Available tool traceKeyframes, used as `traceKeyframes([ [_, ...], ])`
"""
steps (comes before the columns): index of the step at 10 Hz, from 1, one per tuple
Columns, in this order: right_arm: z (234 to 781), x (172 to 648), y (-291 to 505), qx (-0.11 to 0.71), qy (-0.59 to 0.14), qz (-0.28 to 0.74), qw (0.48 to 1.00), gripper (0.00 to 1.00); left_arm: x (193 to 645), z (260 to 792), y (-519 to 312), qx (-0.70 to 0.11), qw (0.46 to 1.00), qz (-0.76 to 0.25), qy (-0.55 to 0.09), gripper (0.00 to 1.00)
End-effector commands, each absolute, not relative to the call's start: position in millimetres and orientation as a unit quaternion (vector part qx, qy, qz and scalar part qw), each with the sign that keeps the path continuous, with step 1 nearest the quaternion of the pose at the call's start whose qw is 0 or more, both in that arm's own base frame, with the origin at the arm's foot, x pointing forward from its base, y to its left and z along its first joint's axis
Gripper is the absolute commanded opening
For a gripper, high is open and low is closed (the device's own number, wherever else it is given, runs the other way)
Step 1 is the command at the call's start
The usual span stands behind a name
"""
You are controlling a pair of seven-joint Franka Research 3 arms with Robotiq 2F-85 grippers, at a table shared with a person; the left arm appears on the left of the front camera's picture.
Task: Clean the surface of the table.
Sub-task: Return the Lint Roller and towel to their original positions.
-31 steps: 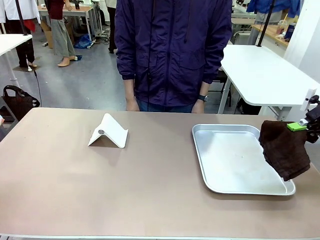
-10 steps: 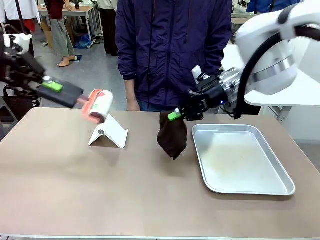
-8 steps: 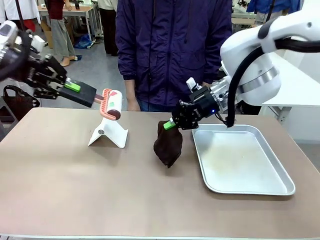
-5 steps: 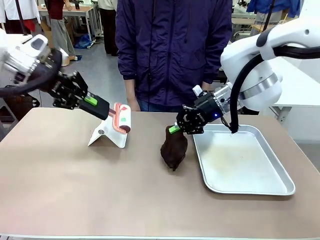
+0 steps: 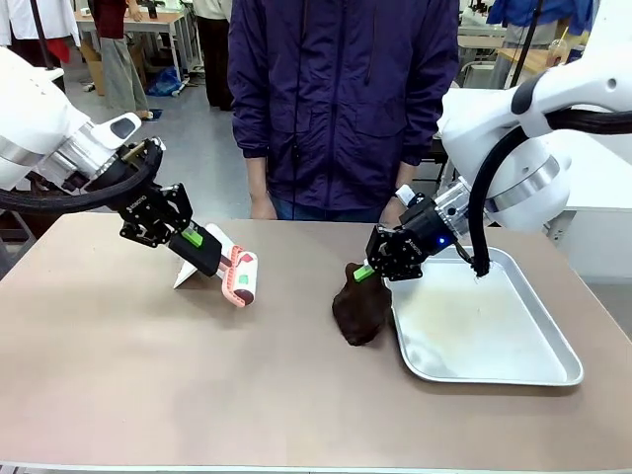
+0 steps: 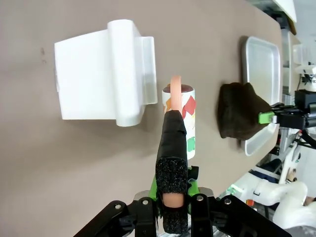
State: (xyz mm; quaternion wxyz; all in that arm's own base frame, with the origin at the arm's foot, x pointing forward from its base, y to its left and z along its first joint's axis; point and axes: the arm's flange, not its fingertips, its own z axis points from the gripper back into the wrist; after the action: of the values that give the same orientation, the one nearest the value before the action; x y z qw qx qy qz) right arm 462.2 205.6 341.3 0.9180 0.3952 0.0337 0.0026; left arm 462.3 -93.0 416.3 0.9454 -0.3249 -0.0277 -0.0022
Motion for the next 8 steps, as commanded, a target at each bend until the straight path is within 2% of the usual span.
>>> traceKeyframes([
  [1, 343.8, 464.2, 203.8, 0.400, 0.046, 0.000, 0.915, 0.08, 469.8, 422.2, -101.2, -0.313, 0.949, 0.022, -0.038, 0.22],
  [2, 341.3, 462.2, 205.6, 0.395, 0.034, 0.003, 0.918, 0.08, 462.3, 416.3, -93.0, -0.325, 0.945, -0.002, -0.028, 0.22],
  [8, 341.3, 462.2, 205.6, 0.395, 0.034, 0.003, 0.918, 0.08, 462.3, 416.3, -93.0, -0.325, 0.945, -0.002, -0.028, 0.22],
])
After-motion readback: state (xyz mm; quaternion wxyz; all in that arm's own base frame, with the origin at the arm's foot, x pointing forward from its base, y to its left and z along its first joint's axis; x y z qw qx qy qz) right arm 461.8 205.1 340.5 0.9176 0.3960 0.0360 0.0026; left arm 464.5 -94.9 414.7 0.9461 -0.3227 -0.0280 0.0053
